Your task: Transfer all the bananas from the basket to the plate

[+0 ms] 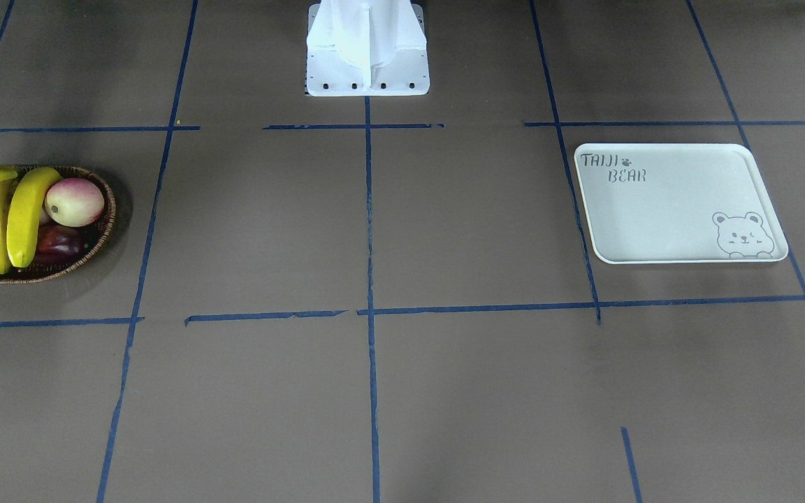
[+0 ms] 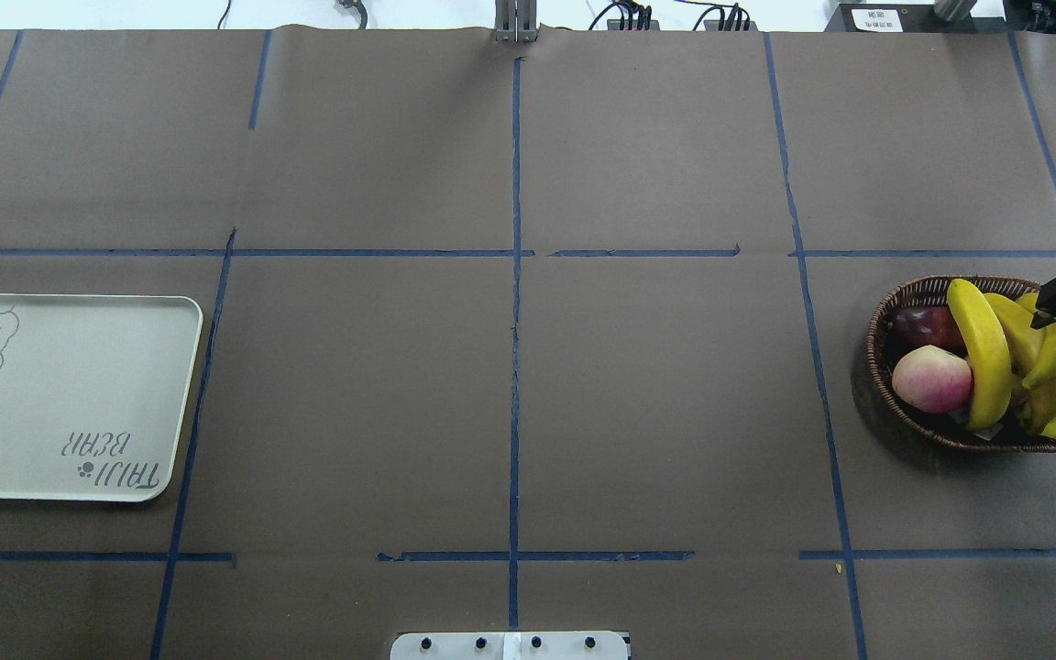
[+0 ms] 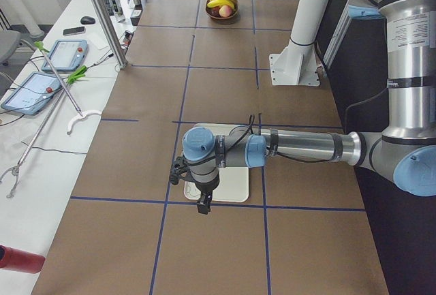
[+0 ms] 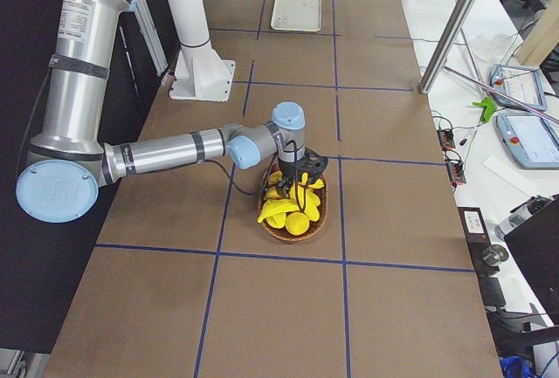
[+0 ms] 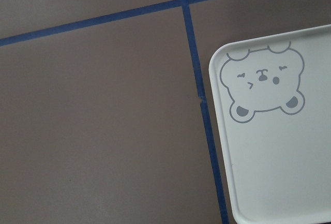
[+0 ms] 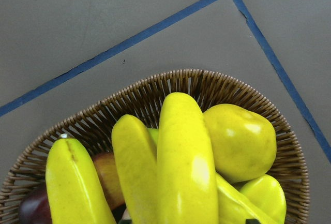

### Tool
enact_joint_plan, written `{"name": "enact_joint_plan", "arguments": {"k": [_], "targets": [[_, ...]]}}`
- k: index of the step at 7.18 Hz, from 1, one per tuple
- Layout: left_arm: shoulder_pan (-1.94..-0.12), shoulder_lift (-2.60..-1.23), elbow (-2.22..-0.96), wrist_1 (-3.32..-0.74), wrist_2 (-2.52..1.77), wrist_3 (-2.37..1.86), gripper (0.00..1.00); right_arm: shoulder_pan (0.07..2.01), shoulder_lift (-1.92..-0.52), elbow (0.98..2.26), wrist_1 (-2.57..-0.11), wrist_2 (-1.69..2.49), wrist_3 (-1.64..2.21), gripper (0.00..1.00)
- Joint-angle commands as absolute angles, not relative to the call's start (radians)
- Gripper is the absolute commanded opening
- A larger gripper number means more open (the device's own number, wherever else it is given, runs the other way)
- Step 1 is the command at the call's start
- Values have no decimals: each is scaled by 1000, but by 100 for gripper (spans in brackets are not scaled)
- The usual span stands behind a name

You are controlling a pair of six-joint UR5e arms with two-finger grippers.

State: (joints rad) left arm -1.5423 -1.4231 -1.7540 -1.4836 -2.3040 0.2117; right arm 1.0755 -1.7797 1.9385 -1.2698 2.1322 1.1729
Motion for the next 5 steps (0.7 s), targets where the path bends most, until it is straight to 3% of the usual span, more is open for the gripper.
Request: {"name": "enact_joint_plan", "arguments": {"k": [1,2,3,5], "targets": [[-1542,-1424,-1753,-1485,-2304,212,100,1072,-1782,1939,-1270,2134,1184,34],[-1542,-1424,-1752,-1485,-2304,212,100,1071,-1781,1951,-1270,2129,1181,14],[-1542,-1424,-1752,-1485,-2304,212,100,1071,-1778,1966,-1272,2128,1178,4],[-1540,-1424,-1752,-1485,-2306,210,100,1077,-1787,2046,-1273,2123,1161,0]]}}
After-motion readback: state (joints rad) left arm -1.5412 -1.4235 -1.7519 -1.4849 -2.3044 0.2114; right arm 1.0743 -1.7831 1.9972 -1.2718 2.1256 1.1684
